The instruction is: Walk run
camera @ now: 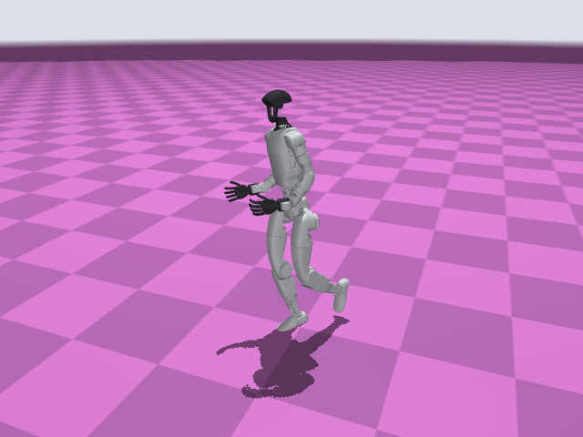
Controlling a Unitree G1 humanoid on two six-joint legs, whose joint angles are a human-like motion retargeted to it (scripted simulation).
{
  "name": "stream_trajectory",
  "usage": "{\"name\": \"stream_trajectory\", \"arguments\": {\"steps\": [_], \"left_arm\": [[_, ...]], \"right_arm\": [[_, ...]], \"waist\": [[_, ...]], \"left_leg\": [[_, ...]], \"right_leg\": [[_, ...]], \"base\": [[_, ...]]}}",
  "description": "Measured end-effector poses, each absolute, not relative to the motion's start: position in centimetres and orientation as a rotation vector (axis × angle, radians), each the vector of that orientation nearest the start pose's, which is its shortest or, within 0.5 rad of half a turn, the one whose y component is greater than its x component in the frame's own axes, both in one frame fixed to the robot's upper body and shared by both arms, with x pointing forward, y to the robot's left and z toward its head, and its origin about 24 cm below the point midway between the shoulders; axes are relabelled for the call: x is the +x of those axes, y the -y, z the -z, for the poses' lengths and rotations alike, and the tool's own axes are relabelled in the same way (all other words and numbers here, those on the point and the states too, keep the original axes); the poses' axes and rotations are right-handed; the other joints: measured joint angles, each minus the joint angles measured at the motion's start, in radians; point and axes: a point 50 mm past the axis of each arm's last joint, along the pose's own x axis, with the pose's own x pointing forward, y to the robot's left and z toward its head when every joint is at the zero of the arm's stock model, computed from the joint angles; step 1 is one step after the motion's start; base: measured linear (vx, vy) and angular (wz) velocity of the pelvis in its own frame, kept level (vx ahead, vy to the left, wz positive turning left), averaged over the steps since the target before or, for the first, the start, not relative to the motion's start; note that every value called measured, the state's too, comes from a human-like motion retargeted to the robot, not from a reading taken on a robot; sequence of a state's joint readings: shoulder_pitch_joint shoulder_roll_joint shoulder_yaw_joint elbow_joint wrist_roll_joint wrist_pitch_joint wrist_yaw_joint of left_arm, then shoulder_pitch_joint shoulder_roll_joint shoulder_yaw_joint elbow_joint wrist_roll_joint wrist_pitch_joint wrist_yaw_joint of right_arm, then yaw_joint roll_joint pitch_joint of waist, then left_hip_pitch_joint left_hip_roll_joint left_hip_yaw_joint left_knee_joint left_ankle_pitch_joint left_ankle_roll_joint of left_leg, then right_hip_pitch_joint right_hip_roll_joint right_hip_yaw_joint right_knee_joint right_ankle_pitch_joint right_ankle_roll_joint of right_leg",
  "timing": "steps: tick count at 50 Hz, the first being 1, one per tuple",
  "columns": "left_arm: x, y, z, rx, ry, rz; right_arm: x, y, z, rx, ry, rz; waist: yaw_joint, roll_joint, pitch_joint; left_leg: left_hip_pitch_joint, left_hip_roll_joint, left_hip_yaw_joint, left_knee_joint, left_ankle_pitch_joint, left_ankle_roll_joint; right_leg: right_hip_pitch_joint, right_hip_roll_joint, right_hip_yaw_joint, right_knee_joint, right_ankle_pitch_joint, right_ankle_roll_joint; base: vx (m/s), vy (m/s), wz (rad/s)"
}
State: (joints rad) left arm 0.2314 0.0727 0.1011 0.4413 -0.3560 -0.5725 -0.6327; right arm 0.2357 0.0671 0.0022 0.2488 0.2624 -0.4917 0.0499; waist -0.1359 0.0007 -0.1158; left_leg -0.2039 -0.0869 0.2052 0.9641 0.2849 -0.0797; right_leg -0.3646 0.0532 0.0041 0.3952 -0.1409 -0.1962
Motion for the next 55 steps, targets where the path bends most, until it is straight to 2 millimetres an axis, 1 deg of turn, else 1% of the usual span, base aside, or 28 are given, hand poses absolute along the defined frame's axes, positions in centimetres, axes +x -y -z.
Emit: {"name": "stream_trajectory", "arguments": {"steps": [2, 5, 8, 10, 11, 12, 13, 15, 17, 18, 20, 22, 25, 27, 29, 31, 33, 35, 36, 37, 38, 40, 42, 45, 47, 50, 52, 55], "left_arm": [[14.0, -19.2, 5.5, -0.332, -0.04, 0.151], [10.9, -20.4, 6.4, -0.471, -0.027, -0.077], [8.6, -22.2, 6.4, -0.473, -0.012, -0.233], [7.6, -23.5, 6.0, -0.417, -0.003, -0.293], [7.7, -24.0, 5.7, -0.386, 0.006, -0.297], [8.0, -24.3, 5.4, -0.358, 0.018, -0.297], [8.5, -24.4, 5.0, -0.334, 0.034, -0.291], [9.8, -24.8, 4.4, -0.29, 0.069, -0.3], [11.6, -24.4, 4.1, -0.286, 0.091, -0.307], [13.1, -24.0, 4.0, -0.332, 0.122, -0.327], [16.8, -22.2, 3.5, -0.513, 0.2, -0.335], [20.0, -18.5, 1.7, -0.758, 0.328, -0.293], [21.5, -17.4, -0.7, -0.877, 0.473, -0.273], [21.7, -17.0, -1.9, -0.765, 0.482, -0.153], [21.7, -17.4, -2.9, -0.605, 0.475, -0.016], [21.8, -17.8, -3.6, -0.471, 0.446, 0.083], [21.7, -18.0, -3.9, -0.373, 0.412, 0.152], [21.5, -18.2, -4.2, -0.315, 0.389, 0.201], [21.2, -18.3, -4.1, -0.303, 0.375, 0.21], [20.8, -18.7, -3.8, -0.291, 0.358, 0.21], [20.1, -19.3, -3.2, -0.277, 0.334, 0.192], [18.9, -19.5, -1.2, -0.28, 0.264, 0.191], [17.7, -18.0, 1.8, -0.391, 0.159, 0.118], [13.7, -16.9, 5.6, -0.656, 0.028, -0.084], [11.5, -17.2, 7.2, -0.771, -0.024, -0.155], [9.4, -18.7, 8.2, -0.774, -0.076, -0.21], [9.2, -20.2, 7.9, -0.697, -0.076, -0.226], [10.3, -21.5, 6.9, -0.591, -0.038, -0.243]], "right_arm": [[20.2, 14.9, 0.5, 0.329, 0.1, 0.046], [21.6, 15.6, -1.9, 0.28, 0.213, -0.018], [21.9, 16.4, -3.3, 0.145, 0.261, -0.043], [21.7, 17.1, -3.6, 0.019, 0.254, -0.062], [21.7, 17.3, -3.6, -0.027, 0.241, -0.07], [21.6, 17.4, -3.6, -0.068, 0.228, -0.079], [21.5, 17.4, -3.5, -0.095, 0.213, -0.091], [21.4, 16.9, -3.0, -0.108, 0.175, -0.141], [20.1, 16.7, -1.2, -0.086, 0.095, -0.183], [19.5, 16.6, -0.2, -0.084, 0.048, -0.21], [18.1, 16.2, 2.3, -0.072, -0.081, -0.238], [15.9, 16.5, 4.1, -0.093, -0.187, -0.226], [12.5, 18.2, 5.1, -0.118, -0.257, -0.144], [10.4, 19.1, 5.6, -0.117, -0.302, -0.053], [8.9, 19.3, 5.9, -0.101, -0.327, 0.019], [8.2, 19.1, 6.0, -0.074, -0.335, 0.077], [8.0, 18.6, 6.1, -0.04, -0.334, 0.125], [8.7, 17.9, 5.8, -0.018, -0.304, 0.146], [9.4, 17.5, 5.5, -0.013, -0.274, 0.134], [10.0, 17.0, 5.2, -0.006, -0.246, 0.112], [10.5, 16.3, 5.0, 0.003, -0.223, 0.068], [12.9, 15.8, 4.3, 0.044, -0.147, 0.044], [16.1, 17.3, 3.7, 0.101, -0.088, 0.016], [18.9, 15.5, 1.9, 0.142, 0.0, -0.102], [20.4, 16.3, -0.5, 0.113, 0.121, -0.075], [21.6, 16.9, -3.4, 0.044, 0.264, -0.067], [21.7, 17.0, -4.6, -0.001, 0.306, -0.097], [21.7, 16.8, -5.5, -0.032, 0.323, -0.167]], "waist": [[-0.005, -0.006, 0.001], [0.058, -0.034, 0.013], [0.163, -0.05, 0.029], [0.242, -0.056, 0.045], [0.253, -0.051, 0.055], [0.262, -0.054, 0.065], [0.266, -0.07, 0.075], [0.296, -0.152, 0.099], [0.212, -0.178, 0.082], [0.2, -0.179, 0.079], [0.216, -0.098, 0.027], [0.204, -0.001, 0.006], [0.179, 0.041, 0.004], [0.115, 0.064, 0.001], [0.044, 0.077, 0.002], [-0.015, 0.072, 0.013], [-0.037, 0.052, 0.03], [-0.015, 0.003, 0.049], [-0.041, -0.015, 0.059], [-0.052, -0.028, 0.062], [-0.033, -0.033, 0.05], [0.003, -0.01, 0.024], [0.019, -0.004, 0.033], [0.062, -0.025, 0.04], [0.084, -0.04, 0.055], [0.176, -0.042, 0.068], [0.194, -0.023, 0.085], [0.174, -0.009, 0.1]], "left_leg": [[-0.091, 0.014, -0.002, -0.02, -0.145, 0.111], [-0.201, 0.018, 0.061, -0.232, -0.275, 0.192], [-0.228, 0.0, 0.132, -0.562, -0.312, 0.214], [-0.225, -0.045, 0.144, -0.795, -0.369, 0.191], [-0.205, -0.045, 0.199, -0.855, -0.377, 0.145], [-0.188, -0.05, 0.245, -0.895, -0.364, 0.155], [-0.179, -0.067, 0.274, -0.896, -0.309, 0.276], [-0.149, -0.051, 0.318, -0.789, -0.371, 0.342], [-0.219, -0.143, 0.054, -0.547, -0.514, 0.342], [-0.266, -0.169, -0.02, -0.476, -0.537, 0.342], [-0.199, 0.029, 0.096, -0.429, -0.606, 0.342], [-0.132, 0.044, -0.009, -0.456, -0.636, 0.342], [-0.031, -0.023, -0.086, -0.579, -0.54, 0.342], [0.054, -0.057, -0.13, -0.675, -0.416, 0.333], [0.123, -0.073, -0.217, -0.711, -0.324, 0.292], [0.186, -0.088, -0.284, -0.715, -0.243, 0.259], [0.238, -0.097, -0.311, -0.676, -0.169, 0.221], [0.255, -0.137, -0.285, -0.568, -0.079, 0.171], [0.227, -0.153, -0.302, -0.438, -0.034, 0.114], [0.19, -0.156, -0.289, -0.309, 0.009, 0.066], [0.136, -0.133, -0.212, -0.18, 0.048, 0.033], [-0.018, -0.013, -0.133, 0.075, 0.063, 0.035], [-0.105, 0.061, -0.065, 0.152, -0.096, 0.106], [-0.178, 0.004, 0.035, 0.031, -0.229, 0.145], [-0.24, -0.02, 0.062, -0.106, -0.295, 0.152], [-0.269, -0.015, 0.158, -0.45, -0.354, 0.187], [-0.227, -0.01, 0.263, -0.682, -0.381, 0.202], [-0.167, -0.093, 0.287, -0.895, -0.41, 0.199]], "right_leg": [[0.083, 0.002, -0.009, -0.061, 0.027, 0.009], [0.205, -0.023, -0.116, -0.178, 0.175, 0.036], [0.313, -0.006, -0.114, -0.238, 0.337, 0.096], [0.393, 0.012, -0.127, -0.246, 0.469, 0.134], [0.427, 0.024, -0.155, -0.241, 0.524, 0.163], [0.457, 0.029, -0.177, -0.229, 0.58, 0.198], [0.478, 0.022, -0.185, -0.203, 0.636, 0.248], [0.481, -0.019, -0.182, 0.007, 0.665, 0.301], [0.401, -0.013, -0.24, 0.312, 0.665, 0.353], [0.344, -0.012, -0.203, 0.431, 0.665, 0.355], [0.265, 0.088, -0.152, 0.412, 0.665, 0.278], [0.18, 0.048, -0.269, 0.438, 0.529, 0.133], [0.035, -0.059, -0.25, 0.397, 0.344, 0.047], [-0.026, -0.137, -0.246, 0.261, 0.279, 0.103], [-0.061, -0.15, -0.209, 0.065, 0.25, 0.136], [-0.085, -0.117, -0.053, -0.111, 0.204, 0.181], [-0.089, -0.119, 0.097, -0.22, 0.152, 0.27], [-0.091, -0.162, 0.175, -0.234, 0.156, 0.347], [-0.07, -0.171, 0.158, -0.214, 0.192, 0.356], [-0.058, -0.16, 0.143, -0.17, 0.186, 0.343], [-0.066, -0.111, 0.133, -0.076, 0.094, 0.29], [-0.088, -0.097, 0.085, 0.037, -0.018, 0.288], [-0.047, -0.134, -0.034, 0.02, -0.025, 0.27], [0.057, -0.132, -0.002, -0.046, -0.01, 0.241], [0.135, -0.142, -0.054, -0.132, 0.067, 0.227], [0.245, -0.14, -0.158, -0.236, 0.195, 0.26], [0.326, -0.104, -0.235, -0.277, 0.262, 0.271], [0.457, -0.065, -0.38, -0.312, 0.314, 0.294]], "base": [[1.46, 0.04, -0.23], [1.24, 0.06, -0.62], [1.39, 0.06, -0.96], [1.42, 0.08, -0.5], [1.37, 0.03, 0.21], [1.23, -0.04, 0.78], [1.3, -0.43, 0.46], [1.53, -0.93, 0.37], [1.66, -0.13, 2.18], [1.33, 0.24, 1.25], [1.13, 0.24, 0.25], [1.07, 0.3, 1.31], [1.04, 0.22, 1.93], [1.05, 0.15, 2.8], [1.2, -0.19, 2.77], [1.06, -0.33, 2.18], [1.01, -0.41, 1.25], [1.01, -0.46, 0.82], [1.14, -0.55, 1.34], [1.16, -0.64, 1.07], [1.07, -0.65, 0.6], [0.86, -0.51, 1.19], [0.59, -0.16, 1.36], [0.85, 0.01, 0.14], [0.87, 0.05, 0.78], [0.83, -0.01, 0.61], [0.82, -0.05, 1.43], [0.89, -0.08, 1.91]]}}
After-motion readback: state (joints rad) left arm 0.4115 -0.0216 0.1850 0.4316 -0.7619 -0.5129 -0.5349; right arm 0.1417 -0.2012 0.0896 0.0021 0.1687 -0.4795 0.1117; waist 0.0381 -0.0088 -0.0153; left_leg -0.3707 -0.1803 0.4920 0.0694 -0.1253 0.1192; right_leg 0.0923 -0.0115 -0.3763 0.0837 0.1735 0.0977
